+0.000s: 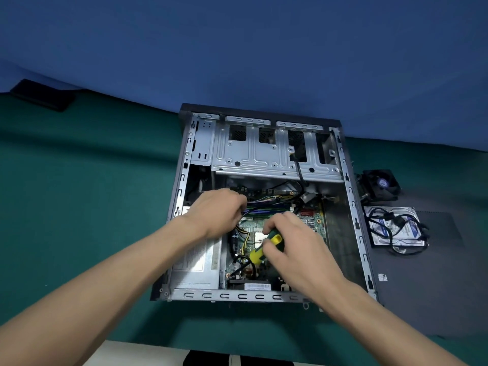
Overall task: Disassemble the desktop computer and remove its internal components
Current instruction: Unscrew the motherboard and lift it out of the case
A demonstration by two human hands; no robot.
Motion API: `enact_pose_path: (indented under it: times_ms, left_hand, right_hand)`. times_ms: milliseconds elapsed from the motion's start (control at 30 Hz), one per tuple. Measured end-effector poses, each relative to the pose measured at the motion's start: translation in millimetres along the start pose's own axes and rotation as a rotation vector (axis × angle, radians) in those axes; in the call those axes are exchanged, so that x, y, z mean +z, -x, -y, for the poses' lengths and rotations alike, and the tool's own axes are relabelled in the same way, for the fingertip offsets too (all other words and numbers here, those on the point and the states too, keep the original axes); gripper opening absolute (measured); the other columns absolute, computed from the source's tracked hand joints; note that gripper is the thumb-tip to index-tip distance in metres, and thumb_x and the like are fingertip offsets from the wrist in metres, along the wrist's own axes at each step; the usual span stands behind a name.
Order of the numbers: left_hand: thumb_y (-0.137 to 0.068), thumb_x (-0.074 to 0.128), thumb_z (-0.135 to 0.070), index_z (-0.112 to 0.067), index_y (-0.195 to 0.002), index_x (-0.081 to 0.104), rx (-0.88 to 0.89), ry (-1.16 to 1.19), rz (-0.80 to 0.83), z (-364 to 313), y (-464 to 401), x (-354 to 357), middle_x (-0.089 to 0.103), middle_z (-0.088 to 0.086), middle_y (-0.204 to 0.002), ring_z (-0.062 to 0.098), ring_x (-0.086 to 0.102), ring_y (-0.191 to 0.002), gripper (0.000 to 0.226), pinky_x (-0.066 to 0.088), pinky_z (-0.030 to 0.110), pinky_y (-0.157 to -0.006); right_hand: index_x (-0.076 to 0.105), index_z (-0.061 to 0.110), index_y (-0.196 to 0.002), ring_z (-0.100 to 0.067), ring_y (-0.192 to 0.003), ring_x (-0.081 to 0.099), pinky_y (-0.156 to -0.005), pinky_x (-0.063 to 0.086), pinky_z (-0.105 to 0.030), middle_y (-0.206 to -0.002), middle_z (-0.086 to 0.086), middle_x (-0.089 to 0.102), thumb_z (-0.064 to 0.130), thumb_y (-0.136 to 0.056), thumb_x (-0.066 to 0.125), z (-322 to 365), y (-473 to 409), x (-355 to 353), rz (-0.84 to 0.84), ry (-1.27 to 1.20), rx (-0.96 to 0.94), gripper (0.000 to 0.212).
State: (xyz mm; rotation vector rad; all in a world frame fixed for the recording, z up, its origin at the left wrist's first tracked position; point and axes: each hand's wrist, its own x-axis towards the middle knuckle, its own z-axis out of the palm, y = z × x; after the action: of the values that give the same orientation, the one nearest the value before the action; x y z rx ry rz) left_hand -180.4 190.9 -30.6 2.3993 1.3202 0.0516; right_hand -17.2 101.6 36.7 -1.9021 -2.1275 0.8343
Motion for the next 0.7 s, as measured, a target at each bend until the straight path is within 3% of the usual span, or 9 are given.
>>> enact_pose_path:
  times_ms: [133,267,433,533,600,700]
  left_hand:
    - [-0.088,0.047,-0.02,-0.026,-0.099,0.063,-0.113,0.076,0.104,-1.6,-1.0,-3.6,0.067,-0.007,-0.096,0.013,0.06,-0.085,0.02,0.045,0.028,-0.076]
    - [-0.087,0.05,-0.02,-0.03,-0.081,0.063,-0.24,0.161,0.199,-6.2,-5.6,-9.2,0.065,-0.012,-0.083,0.009,0.058,-0.078,0.017,0.047,0.029,-0.077]
    - [-0.09,0.049,-0.009,-0.025,-0.07,0.066,-0.384,0.397,0.289,-9.5,-11.6,-17.6,0.065,-0.014,-0.072,0.003,0.061,-0.074,0.03,0.047,0.024,-0.074]
    - [-0.091,0.047,-0.001,-0.012,-0.073,0.068,-0.535,0.779,0.116,-13.2,-13.6,-28.4,0.07,0.001,-0.073,0.008,0.065,-0.068,0.029,0.05,0.021,-0.066]
    - [-0.09,0.045,0.002,-0.004,-0.081,0.066,-0.651,1.061,-0.024,-16.5,-13.0,-34.5,0.07,0.009,-0.074,0.015,0.066,-0.068,0.024,0.053,0.028,-0.068]
    - [-0.092,0.042,0.002,0.002,-0.084,0.062,-0.799,1.254,-0.194,-24.2,-9.6,-37.4,0.068,0.015,-0.072,0.024,0.065,-0.067,0.022,0.057,0.03,-0.064]
  right_hand:
    - [0.049,0.035,-0.091,-0.006,-0.076,0.053,-0.071,0.045,-0.029,-0.094,0.018,0.05,0.034,-0.086,0.05,-13.4,-0.3,-10.1,-0.048,-0.116,0.038,0.005]
    - [0.052,0.035,-0.082,-0.005,-0.057,0.047,-0.055,0.036,-0.022,-0.087,0.017,0.053,0.026,-0.085,0.057,-29.4,-5.6,-21.1,-0.107,-0.258,0.076,0.011]
    - [0.058,0.032,-0.076,-0.005,-0.052,0.047,-0.052,0.035,-0.021,-0.075,0.011,0.056,0.017,-0.081,0.061,-50.2,-14.3,-40.7,-0.163,-0.492,0.134,0.017]
    - [0.061,0.032,-0.073,-0.013,-0.048,0.049,-0.046,0.037,-0.022,-0.065,0.008,0.059,0.014,-0.082,0.063,-61.9,-17.7,-56.1,-0.211,-0.61,0.172,0.02]
    - [0.062,0.031,-0.072,-0.025,-0.048,0.052,-0.046,0.04,-0.029,-0.067,-0.004,0.065,0.012,-0.082,0.063,-68.3,-19.9,-68.0,-0.248,-0.681,0.194,0.021]
    - [0.063,0.028,-0.069,-0.017,-0.045,0.057,-0.044,0.042,-0.026,-0.069,-0.002,0.067,0.01,-0.083,0.063,-76.2,-21.9,-83.4,-0.305,-0.741,0.223,0.022]
